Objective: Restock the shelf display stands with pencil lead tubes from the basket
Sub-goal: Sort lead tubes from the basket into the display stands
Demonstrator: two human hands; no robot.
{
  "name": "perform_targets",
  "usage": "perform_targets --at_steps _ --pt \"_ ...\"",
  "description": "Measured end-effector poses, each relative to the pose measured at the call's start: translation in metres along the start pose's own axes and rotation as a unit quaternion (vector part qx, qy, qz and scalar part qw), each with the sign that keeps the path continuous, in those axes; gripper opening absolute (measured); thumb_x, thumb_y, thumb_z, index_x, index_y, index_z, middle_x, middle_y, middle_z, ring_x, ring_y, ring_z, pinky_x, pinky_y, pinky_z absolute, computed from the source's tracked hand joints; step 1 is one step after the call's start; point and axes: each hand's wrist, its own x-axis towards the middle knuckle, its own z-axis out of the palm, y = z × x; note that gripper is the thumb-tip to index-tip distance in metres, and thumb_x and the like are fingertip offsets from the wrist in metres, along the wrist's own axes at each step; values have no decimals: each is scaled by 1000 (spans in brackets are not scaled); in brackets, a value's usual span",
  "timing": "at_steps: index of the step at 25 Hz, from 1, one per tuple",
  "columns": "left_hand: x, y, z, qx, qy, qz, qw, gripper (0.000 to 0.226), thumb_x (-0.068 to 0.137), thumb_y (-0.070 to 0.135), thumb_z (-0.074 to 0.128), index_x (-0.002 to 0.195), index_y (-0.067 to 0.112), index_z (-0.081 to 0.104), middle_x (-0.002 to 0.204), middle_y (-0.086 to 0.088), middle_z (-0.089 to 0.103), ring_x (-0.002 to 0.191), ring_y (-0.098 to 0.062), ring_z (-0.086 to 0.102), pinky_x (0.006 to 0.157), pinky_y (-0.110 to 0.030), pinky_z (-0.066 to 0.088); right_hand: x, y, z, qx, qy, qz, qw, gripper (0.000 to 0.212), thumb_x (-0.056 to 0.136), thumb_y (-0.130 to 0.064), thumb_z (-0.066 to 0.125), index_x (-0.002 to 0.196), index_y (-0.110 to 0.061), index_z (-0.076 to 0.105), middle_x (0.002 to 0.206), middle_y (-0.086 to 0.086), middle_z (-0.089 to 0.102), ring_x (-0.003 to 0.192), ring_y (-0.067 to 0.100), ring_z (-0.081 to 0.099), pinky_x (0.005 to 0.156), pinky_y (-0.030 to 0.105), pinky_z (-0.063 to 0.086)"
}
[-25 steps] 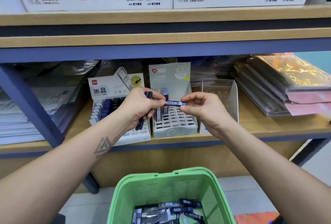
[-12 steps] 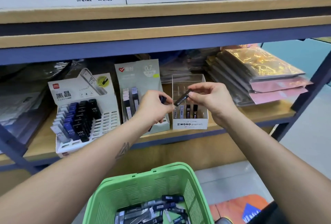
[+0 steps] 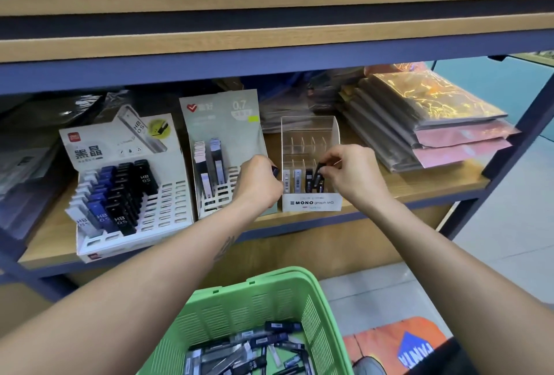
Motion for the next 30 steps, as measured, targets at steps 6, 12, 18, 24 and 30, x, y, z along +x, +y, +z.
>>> perform_targets --at_steps 6,12,18,24,30 --pt "0 2 6 28 -17 2 999 22 86 1 67 70 13 58 75 -8 62 64 -29 65 55 -35 56 -4 1 20 -37 -41 15 998 15 88 -9 75 102 -15 76 96 6 74 87 23 69 80 38 58" --pt "0 3 4 13 -26 -2 1000 10 87 0 68 84 10 65 82 -8 64 69 -27 67 59 -35 59 -5 -2 25 -37 -33 10 999 18 90 -2 69 105 -12 71 96 9 72 86 24 67 75 32 56" --pt "-2 0 -12 -92 -55 -19 994 23 85 4 72 104 10 63 87 -13 69 58 -22 63 54 -33 57 -9 -12 18 -47 -7 2 999 15 90 0 63 88 -15 60 83 3 66 78 24 64 68 36 55" --pt "-15 -19 -28 -372 -228 -16 900 47 87 -1 75 124 7 47 78 -16 74 50 -15 56 43 -24 44 -9 -52 17 299 -152 44 941 18 91 -5 68 104 -14 76 86 10 76 73 18 68 67 31 57" --pt "-20 -29 -44 -378 -317 18 870 35 86 -6 74 117 4 61 87 -17 74 64 -16 63 54 -22 51 -8 -56 26 348 -232 41 907 26 87 -1 75 109 -13 77 92 11 76 75 18 68 58 29 52"
